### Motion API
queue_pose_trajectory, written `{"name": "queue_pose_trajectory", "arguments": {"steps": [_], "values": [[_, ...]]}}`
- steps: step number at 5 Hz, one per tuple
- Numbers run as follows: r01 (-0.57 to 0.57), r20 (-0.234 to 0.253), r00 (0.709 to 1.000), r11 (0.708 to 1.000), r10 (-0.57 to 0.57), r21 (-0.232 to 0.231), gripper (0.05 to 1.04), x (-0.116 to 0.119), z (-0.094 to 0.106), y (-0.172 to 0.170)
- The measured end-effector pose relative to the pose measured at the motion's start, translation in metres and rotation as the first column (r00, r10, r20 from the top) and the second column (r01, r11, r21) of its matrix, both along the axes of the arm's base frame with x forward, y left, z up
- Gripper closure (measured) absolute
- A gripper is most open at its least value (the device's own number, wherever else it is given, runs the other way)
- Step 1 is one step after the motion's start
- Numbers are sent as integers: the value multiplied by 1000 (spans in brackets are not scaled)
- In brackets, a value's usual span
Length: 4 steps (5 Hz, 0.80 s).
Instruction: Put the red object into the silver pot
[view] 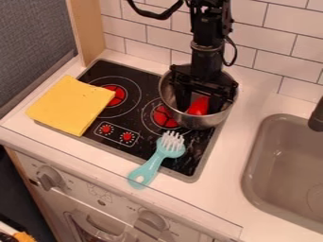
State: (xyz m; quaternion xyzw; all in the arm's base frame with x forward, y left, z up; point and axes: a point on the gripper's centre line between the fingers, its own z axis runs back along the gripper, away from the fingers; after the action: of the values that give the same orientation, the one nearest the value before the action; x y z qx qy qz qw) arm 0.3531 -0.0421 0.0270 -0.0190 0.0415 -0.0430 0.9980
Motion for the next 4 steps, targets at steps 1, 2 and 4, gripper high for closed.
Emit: {"name": "queue_pose_trajectory", "arguments": {"steps": [1,2,4], "values": [[41,-12,999,999,-41,34,79,-3,3,-9],[46,51,997,996,-50,72,83,-4,37,-17],[-34,131,991,998,28,46,83,-21,72,-21]]}}
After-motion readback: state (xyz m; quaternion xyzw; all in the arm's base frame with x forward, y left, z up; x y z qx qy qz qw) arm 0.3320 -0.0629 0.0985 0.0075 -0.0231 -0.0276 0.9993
